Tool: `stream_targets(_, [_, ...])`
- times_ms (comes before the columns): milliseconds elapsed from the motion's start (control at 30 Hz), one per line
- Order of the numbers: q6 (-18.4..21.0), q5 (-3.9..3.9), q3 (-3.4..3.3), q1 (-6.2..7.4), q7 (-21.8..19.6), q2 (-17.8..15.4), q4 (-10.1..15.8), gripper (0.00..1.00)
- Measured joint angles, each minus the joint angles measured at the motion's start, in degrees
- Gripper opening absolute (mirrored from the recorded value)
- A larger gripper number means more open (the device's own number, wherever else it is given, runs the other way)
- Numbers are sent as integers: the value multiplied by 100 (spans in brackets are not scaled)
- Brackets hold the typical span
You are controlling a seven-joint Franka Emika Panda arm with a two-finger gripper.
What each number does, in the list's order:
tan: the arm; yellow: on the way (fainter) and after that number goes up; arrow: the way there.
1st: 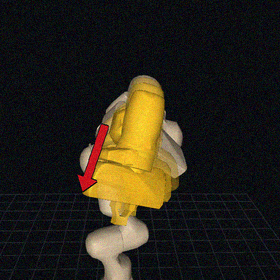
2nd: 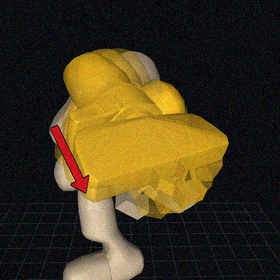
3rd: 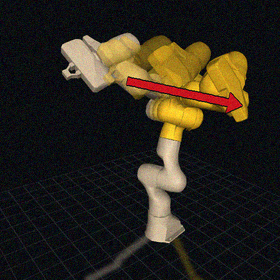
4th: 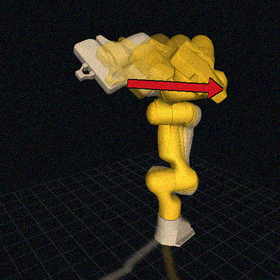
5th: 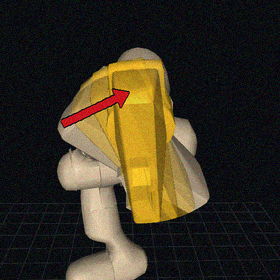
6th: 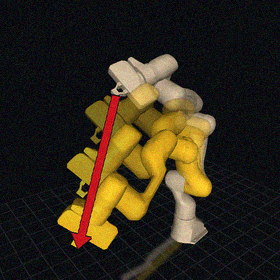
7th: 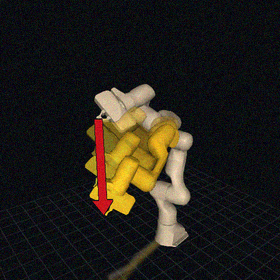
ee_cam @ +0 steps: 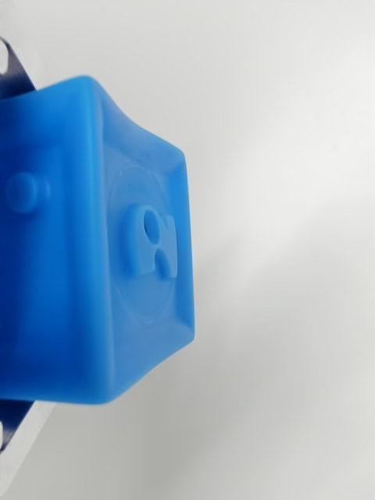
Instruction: Stack cube
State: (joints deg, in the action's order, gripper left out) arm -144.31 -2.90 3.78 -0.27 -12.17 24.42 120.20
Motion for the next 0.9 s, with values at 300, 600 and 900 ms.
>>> stream_targets(300, [-59,71,-69,0,-277,-282,339,0])
stream_targets(600, [-114,129,-137,0,-560,-547,664,0])
stream_targets(900, [-176,179,-206,-1,-842,-814,983,0])
